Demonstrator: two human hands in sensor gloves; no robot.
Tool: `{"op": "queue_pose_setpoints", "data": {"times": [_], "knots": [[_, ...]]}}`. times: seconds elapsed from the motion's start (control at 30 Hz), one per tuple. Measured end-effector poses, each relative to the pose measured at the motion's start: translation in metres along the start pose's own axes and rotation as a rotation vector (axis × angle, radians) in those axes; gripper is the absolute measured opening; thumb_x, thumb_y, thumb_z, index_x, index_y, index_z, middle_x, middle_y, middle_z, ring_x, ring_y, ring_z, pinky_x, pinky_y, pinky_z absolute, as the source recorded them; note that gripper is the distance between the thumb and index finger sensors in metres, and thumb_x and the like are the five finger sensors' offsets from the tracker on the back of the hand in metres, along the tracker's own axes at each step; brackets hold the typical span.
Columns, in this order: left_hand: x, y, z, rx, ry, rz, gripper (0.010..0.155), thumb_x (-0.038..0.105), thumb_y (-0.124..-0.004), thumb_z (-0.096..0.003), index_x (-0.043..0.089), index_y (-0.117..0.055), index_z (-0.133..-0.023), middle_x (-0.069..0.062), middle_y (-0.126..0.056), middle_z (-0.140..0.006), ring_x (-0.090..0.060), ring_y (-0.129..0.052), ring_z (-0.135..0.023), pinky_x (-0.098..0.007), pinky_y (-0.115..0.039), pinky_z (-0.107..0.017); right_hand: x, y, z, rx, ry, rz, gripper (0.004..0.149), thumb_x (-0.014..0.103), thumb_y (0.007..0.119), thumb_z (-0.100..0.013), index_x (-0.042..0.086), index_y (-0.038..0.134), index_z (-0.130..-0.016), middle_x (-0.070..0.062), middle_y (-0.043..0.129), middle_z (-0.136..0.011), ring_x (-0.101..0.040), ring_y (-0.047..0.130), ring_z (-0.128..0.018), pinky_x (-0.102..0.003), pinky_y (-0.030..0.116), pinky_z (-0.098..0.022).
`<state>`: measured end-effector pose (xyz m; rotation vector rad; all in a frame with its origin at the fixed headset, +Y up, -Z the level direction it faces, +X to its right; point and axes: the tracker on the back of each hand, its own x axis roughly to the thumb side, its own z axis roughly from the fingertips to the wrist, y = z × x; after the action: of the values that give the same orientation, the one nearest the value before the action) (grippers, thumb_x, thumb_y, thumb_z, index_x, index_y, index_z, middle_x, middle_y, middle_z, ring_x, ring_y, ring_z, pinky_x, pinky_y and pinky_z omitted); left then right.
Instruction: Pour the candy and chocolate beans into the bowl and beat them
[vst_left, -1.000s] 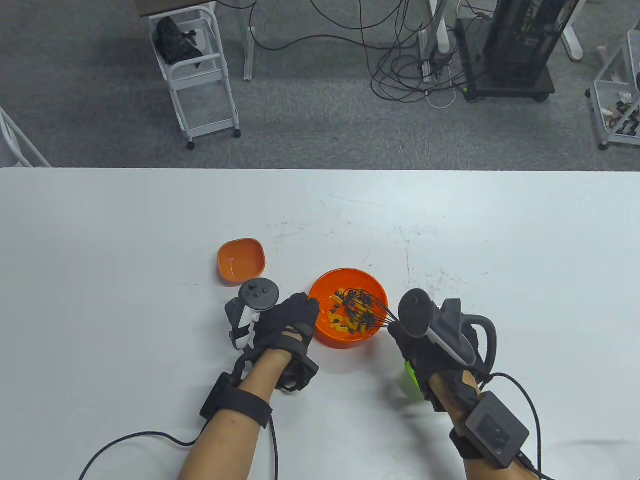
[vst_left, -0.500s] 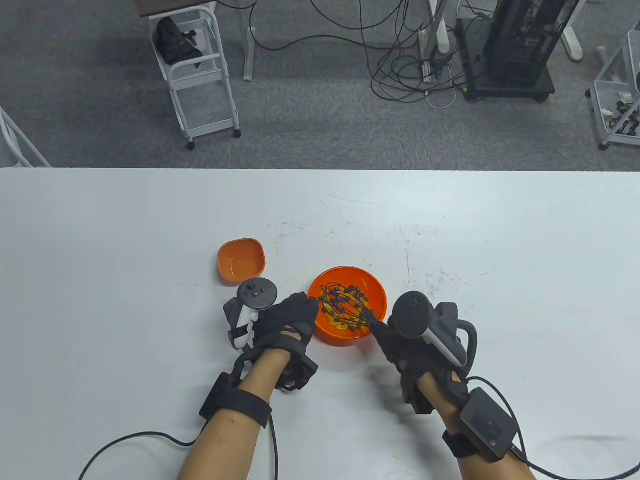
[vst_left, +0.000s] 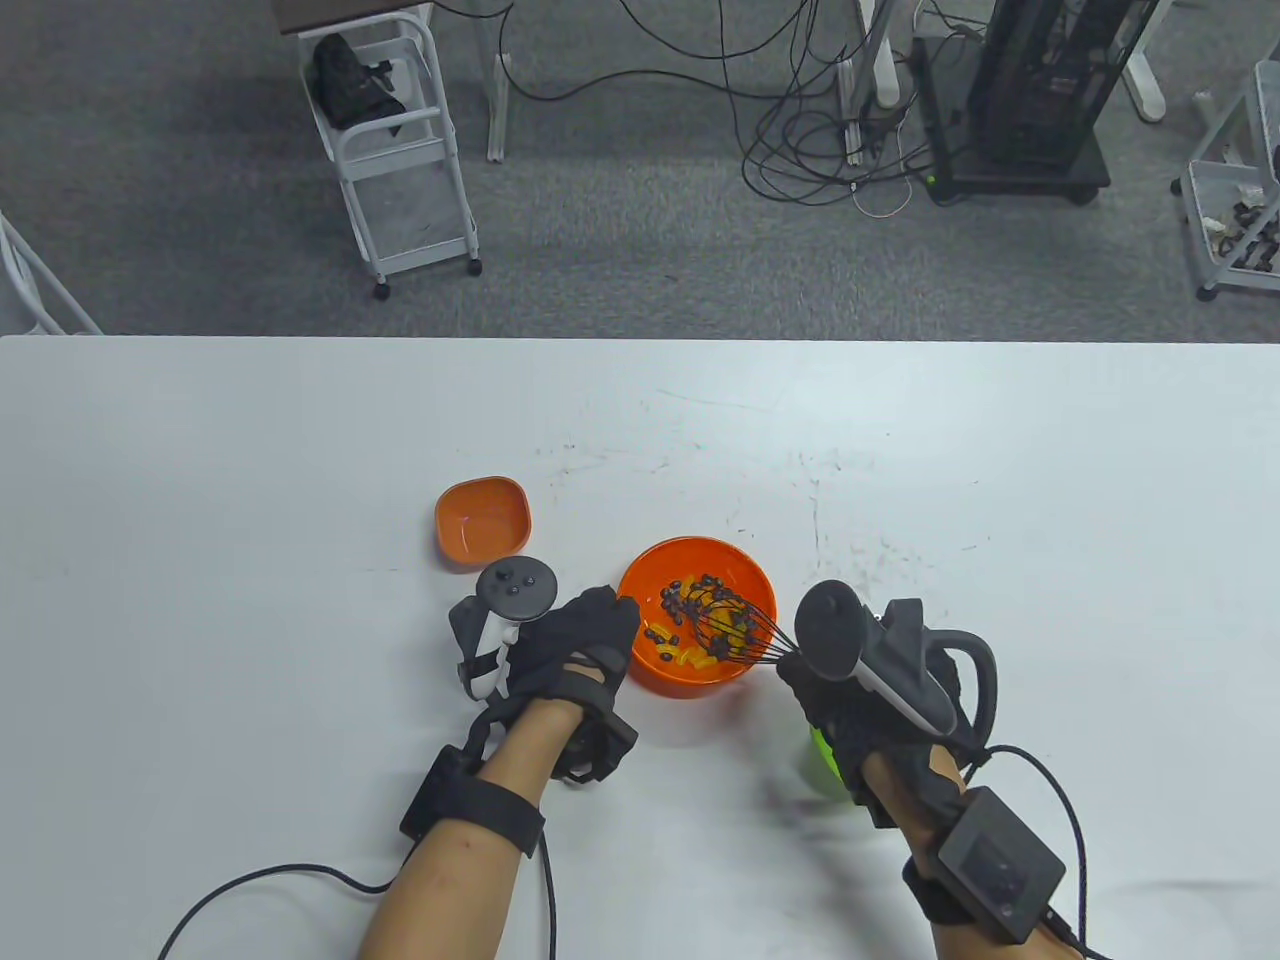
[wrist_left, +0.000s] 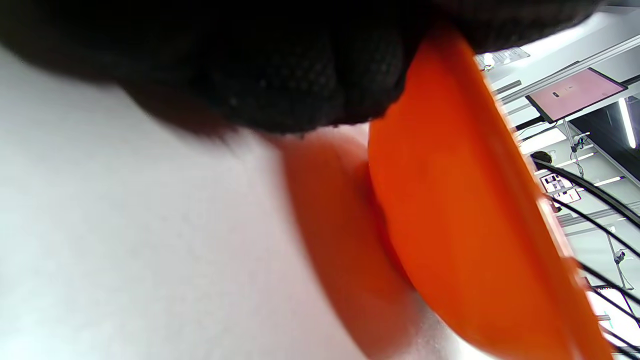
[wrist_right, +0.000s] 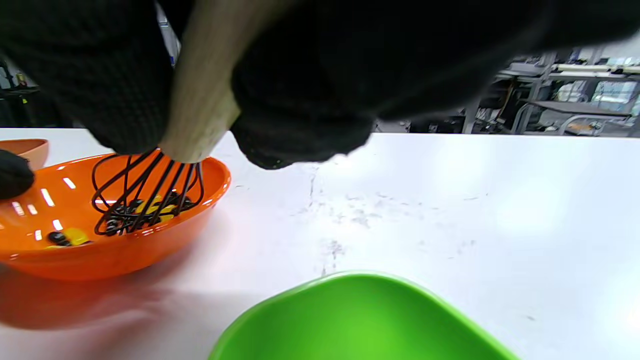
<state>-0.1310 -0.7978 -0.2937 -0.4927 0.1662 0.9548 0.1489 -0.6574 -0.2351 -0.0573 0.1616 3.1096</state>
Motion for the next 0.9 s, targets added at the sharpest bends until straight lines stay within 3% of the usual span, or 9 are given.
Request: {"op": "queue_pose_setpoints", "data": {"times": [0.3, 0.5, 0.73, 0.9], "knots": [[0.0, -0.001, -0.001, -0.011, -0.008, -0.001, 0.047, 0.062, -0.071, -0.049, 0.022, -0.081, -0.072, 0.005, -0.099, -0.054, -0.017, -0.098, -0.031, -0.035, -0.088, -0.02, -0.007, 0.023, -0.012, -0.038, 0.047, -0.063, 0.06, 0.06, 0.081, -0.045, 0.01, 0.095, -0.074, -0.003, 0.102, -0.038, -0.023, 0.096, -0.005, -0.039, 0.088, -0.005], [-0.001, 0.0, -0.001, -0.009, 0.001, 0.014, 0.047, 0.062, -0.07, -0.0496, 0.023, -0.081, -0.072, 0.006, -0.099, -0.054, -0.017, -0.099, -0.031, -0.035, -0.089, -0.02, -0.009, 0.043, -0.021, 0.101, 0.011, -0.267, 0.06, 0.06, 0.077, -0.047, 0.01, 0.093, -0.075, -0.003, 0.102, -0.037, -0.021, 0.096, -0.004, -0.038, 0.088, -0.004], [-0.001, 0.0, 0.0, 0.003, 0.011, 0.014, 0.047, 0.063, -0.069, -0.0498, 0.023, -0.081, -0.072, 0.007, -0.099, -0.054, -0.016, -0.099, -0.031, -0.034, -0.089, -0.02, -0.004, 0.032, -0.016, 0.204, -0.074, -0.246, 0.059, 0.06, 0.08, -0.047, 0.011, 0.095, -0.075, -0.004, 0.103, -0.037, -0.022, 0.096, -0.004, -0.04, 0.088, -0.004], [-0.001, -0.002, 0.0, -0.001, 0.003, 0.011, 0.047, 0.063, -0.069, -0.0495, 0.024, -0.081, -0.072, 0.007, -0.099, -0.053, -0.016, -0.099, -0.032, -0.035, -0.088, -0.02, -0.013, 0.018, -0.014, 0.173, -0.026, -0.187, 0.058, 0.059, 0.084, -0.044, 0.011, 0.098, -0.073, -0.005, 0.104, -0.036, -0.024, 0.096, -0.003, -0.04, 0.088, -0.004]]}}
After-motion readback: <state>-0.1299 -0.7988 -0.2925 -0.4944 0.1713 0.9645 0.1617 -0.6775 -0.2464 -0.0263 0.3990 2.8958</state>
